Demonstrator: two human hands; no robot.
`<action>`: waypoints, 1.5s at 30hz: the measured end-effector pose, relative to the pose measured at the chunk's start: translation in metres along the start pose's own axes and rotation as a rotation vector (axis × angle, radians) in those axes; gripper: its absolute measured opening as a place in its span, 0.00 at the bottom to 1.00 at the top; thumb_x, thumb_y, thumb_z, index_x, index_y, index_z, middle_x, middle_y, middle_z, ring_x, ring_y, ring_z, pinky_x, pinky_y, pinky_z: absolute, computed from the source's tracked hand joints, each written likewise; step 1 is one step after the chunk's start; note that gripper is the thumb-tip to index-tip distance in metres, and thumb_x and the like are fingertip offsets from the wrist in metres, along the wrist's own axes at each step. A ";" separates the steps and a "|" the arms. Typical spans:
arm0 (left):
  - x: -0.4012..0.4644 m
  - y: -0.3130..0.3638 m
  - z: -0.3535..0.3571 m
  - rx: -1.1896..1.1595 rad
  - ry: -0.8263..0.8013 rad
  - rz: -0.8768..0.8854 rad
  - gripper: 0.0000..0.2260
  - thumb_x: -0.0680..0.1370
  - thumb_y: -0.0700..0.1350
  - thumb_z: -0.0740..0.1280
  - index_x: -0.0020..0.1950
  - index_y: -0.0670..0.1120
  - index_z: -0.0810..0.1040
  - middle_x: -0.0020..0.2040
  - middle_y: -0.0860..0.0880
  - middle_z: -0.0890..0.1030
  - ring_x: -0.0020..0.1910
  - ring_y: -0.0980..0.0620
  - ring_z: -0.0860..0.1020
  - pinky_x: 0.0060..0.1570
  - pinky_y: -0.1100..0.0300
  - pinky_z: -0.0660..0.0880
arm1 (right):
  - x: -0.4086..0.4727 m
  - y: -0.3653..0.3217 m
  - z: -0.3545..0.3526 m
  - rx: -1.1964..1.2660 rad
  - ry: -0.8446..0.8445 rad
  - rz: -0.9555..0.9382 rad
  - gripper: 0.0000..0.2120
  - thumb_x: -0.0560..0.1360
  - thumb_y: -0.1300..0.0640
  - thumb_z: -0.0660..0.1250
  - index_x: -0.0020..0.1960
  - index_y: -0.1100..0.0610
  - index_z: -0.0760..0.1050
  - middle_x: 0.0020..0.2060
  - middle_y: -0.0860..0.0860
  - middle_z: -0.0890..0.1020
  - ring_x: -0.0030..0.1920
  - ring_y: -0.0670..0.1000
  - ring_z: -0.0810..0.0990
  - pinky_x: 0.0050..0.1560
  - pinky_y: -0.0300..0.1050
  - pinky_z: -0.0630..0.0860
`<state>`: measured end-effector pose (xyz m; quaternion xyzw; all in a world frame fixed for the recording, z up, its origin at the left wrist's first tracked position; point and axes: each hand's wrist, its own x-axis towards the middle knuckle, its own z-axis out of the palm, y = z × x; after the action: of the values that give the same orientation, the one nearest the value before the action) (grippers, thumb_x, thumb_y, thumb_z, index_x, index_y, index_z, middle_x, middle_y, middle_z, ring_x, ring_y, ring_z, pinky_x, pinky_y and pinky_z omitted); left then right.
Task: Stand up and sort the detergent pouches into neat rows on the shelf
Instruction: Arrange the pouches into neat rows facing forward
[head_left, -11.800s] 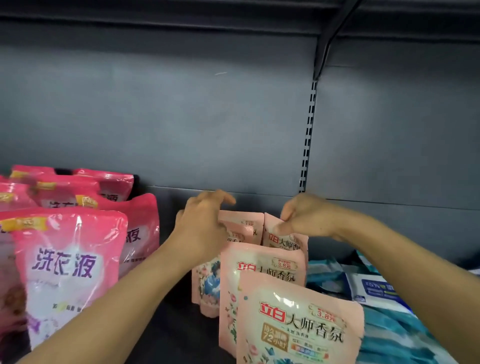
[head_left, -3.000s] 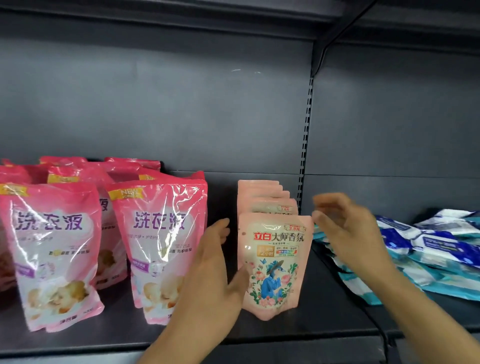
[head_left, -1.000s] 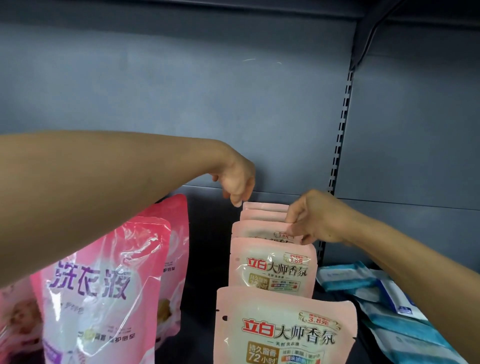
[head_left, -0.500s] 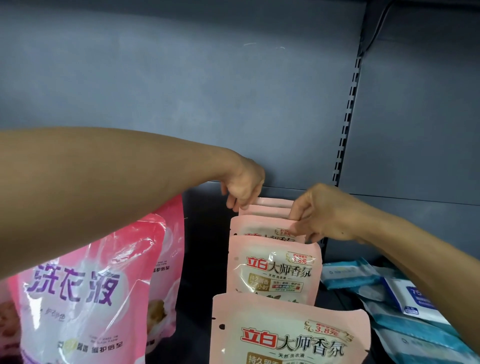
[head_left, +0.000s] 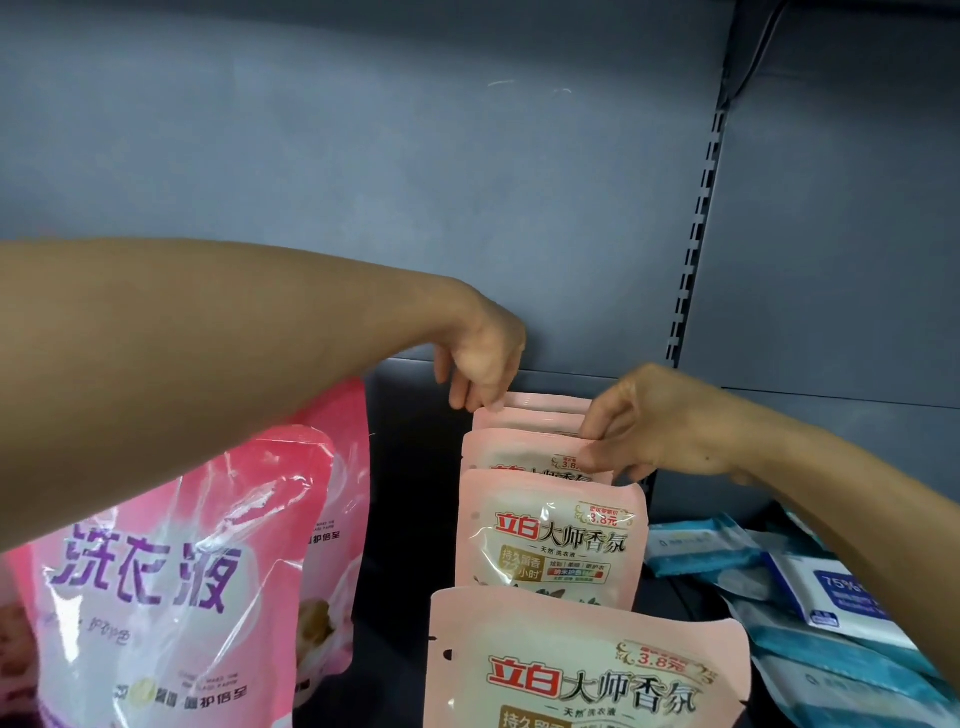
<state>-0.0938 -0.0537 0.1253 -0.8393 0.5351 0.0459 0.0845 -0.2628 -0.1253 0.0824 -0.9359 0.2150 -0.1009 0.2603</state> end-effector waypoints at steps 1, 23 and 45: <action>-0.001 -0.002 -0.005 -0.010 0.028 0.002 0.04 0.77 0.40 0.65 0.43 0.44 0.77 0.37 0.50 0.80 0.34 0.55 0.80 0.34 0.61 0.75 | -0.002 0.000 -0.005 0.040 0.003 -0.009 0.04 0.69 0.56 0.74 0.41 0.57 0.82 0.39 0.52 0.86 0.42 0.49 0.84 0.45 0.43 0.81; 0.039 -0.013 0.005 0.050 0.032 0.039 0.12 0.75 0.34 0.62 0.35 0.47 0.75 0.35 0.50 0.81 0.31 0.55 0.80 0.57 0.50 0.77 | 0.039 0.038 -0.004 0.074 0.169 0.080 0.04 0.68 0.59 0.75 0.40 0.55 0.80 0.42 0.56 0.85 0.43 0.54 0.81 0.47 0.50 0.80; -0.047 0.010 -0.034 0.257 0.161 0.018 0.14 0.76 0.46 0.66 0.61 0.47 0.74 0.53 0.48 0.81 0.52 0.46 0.77 0.58 0.49 0.75 | -0.012 0.018 -0.013 0.264 0.411 -0.083 0.11 0.75 0.61 0.67 0.56 0.52 0.74 0.49 0.49 0.80 0.55 0.51 0.79 0.61 0.49 0.75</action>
<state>-0.1228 -0.0226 0.1659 -0.8178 0.5489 -0.0898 0.1475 -0.2841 -0.1396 0.0831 -0.8616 0.2097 -0.3270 0.3267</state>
